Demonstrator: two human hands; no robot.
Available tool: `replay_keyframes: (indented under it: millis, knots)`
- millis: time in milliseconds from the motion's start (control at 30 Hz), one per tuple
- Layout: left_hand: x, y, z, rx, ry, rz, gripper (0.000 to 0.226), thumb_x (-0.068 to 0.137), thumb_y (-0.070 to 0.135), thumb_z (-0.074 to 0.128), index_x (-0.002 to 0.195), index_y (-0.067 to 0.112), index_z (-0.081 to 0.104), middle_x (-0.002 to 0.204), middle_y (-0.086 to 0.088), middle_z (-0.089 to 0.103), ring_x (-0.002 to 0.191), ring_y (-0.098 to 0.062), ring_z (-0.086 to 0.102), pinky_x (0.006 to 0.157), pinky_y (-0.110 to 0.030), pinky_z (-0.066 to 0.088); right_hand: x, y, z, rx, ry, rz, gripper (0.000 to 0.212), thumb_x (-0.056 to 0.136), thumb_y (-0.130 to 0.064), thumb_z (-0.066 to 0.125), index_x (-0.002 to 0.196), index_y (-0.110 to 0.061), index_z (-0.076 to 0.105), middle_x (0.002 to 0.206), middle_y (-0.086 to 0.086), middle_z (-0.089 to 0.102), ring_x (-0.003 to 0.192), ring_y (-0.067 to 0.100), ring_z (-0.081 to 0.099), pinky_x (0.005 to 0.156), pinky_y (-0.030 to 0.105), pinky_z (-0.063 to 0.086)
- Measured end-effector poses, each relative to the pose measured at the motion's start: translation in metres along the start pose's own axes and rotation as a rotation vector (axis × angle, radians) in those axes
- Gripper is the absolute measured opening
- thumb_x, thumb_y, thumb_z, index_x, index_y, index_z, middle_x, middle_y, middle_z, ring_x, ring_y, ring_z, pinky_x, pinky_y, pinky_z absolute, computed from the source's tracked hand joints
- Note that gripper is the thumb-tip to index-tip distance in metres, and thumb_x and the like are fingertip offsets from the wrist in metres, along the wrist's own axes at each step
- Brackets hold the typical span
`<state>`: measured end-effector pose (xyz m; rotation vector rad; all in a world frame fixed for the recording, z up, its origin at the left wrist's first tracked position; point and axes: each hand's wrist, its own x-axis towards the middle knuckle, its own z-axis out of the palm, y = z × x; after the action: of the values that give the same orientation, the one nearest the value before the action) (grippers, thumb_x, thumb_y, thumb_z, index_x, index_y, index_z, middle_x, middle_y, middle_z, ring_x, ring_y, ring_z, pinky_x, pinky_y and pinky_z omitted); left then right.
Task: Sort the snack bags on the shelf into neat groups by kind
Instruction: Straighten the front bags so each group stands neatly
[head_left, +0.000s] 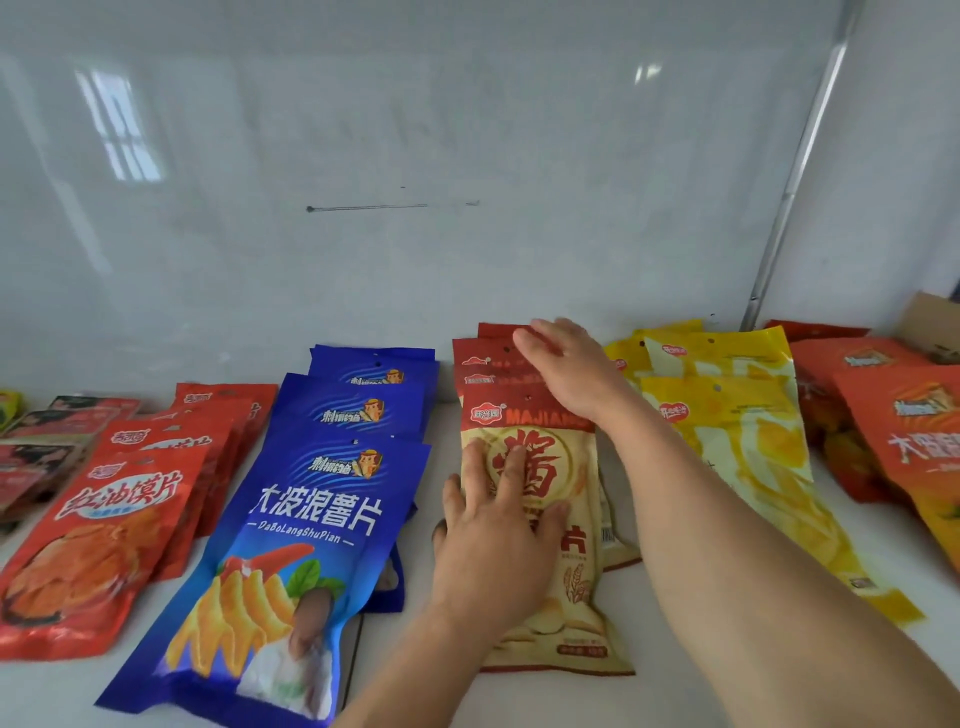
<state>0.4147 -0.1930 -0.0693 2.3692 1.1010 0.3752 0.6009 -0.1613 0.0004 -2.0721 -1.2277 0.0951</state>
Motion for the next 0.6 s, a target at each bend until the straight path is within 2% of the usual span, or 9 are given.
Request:
replay_keyframes:
  millis: [233, 300, 400, 467, 533, 600]
  knots:
    - [0.001, -0.003, -0.005, -0.182, 0.098, -0.013, 0.086, 0.094, 0.058, 0.055, 0.160, 0.040, 0.002, 0.168, 0.008, -0.015, 0.157, -0.025, -0.002, 0.124, -0.050, 0.020, -0.085, 0.016, 0.003, 0.319, -0.018, 0.241, 0.090, 0.091, -0.077, 0.031, 0.161, -0.025, 0.011, 0.167, 0.000, 0.018, 0.152, 0.022, 0.020, 0.120, 0.045, 0.022]
    - [0.003, -0.006, -0.001, -0.240, 0.095, -0.022, 0.085, 0.095, 0.058, 0.055, 0.161, 0.039, 0.005, 0.168, 0.009, -0.013, 0.157, -0.026, 0.005, 0.123, -0.047, 0.026, -0.097, 0.024, 0.011, 0.398, -0.028, 0.306, 0.091, 0.090, -0.078, 0.032, 0.160, -0.024, 0.014, 0.163, 0.000, 0.027, 0.149, 0.023, 0.029, 0.118, 0.043, 0.026]
    - [0.003, -0.006, 0.006, -0.303, 0.112, -0.029, 0.082, 0.096, 0.058, 0.055, 0.161, 0.037, 0.009, 0.167, 0.012, -0.008, 0.155, -0.026, 0.016, 0.119, -0.046, 0.034, -0.109, 0.030, 0.022, 0.448, -0.072, 0.299, 0.098, 0.073, -0.094, 0.029, 0.150, -0.033, 0.035, 0.148, -0.002, 0.051, 0.130, 0.020, 0.052, 0.108, 0.042, 0.042]
    - [0.002, -0.004, 0.009, -0.329, 0.134, -0.039, 0.081, 0.096, 0.057, 0.054, 0.161, 0.036, 0.011, 0.167, 0.011, -0.006, 0.154, -0.027, 0.018, 0.119, -0.048, 0.035, -0.112, 0.028, 0.025, 0.486, -0.099, 0.303, 0.087, 0.084, -0.085, 0.030, 0.153, -0.032, 0.030, 0.151, -0.004, 0.046, 0.134, 0.019, 0.048, 0.101, 0.034, 0.038]
    - [0.002, -0.002, 0.012, -0.316, 0.149, -0.048, 0.080, 0.098, 0.057, 0.053, 0.161, 0.034, 0.010, 0.168, 0.008, -0.006, 0.155, -0.028, 0.016, 0.120, -0.048, 0.033, -0.114, 0.026, 0.027, 0.534, -0.123, 0.329, 0.090, 0.087, -0.081, 0.033, 0.159, -0.029, 0.016, 0.154, -0.005, 0.039, 0.139, 0.021, 0.043, 0.105, 0.033, 0.035]
    - [0.003, 0.000, 0.012, -0.286, 0.156, -0.054, 0.080, 0.098, 0.057, 0.051, 0.162, 0.032, 0.010, 0.169, 0.005, -0.005, 0.155, -0.030, 0.014, 0.121, -0.047, 0.030, -0.115, 0.027, 0.031, 0.552, -0.133, 0.330, 0.102, 0.075, -0.089, 0.034, 0.158, -0.031, 0.015, 0.154, -0.003, 0.043, 0.135, 0.023, 0.048, 0.110, 0.043, 0.040]
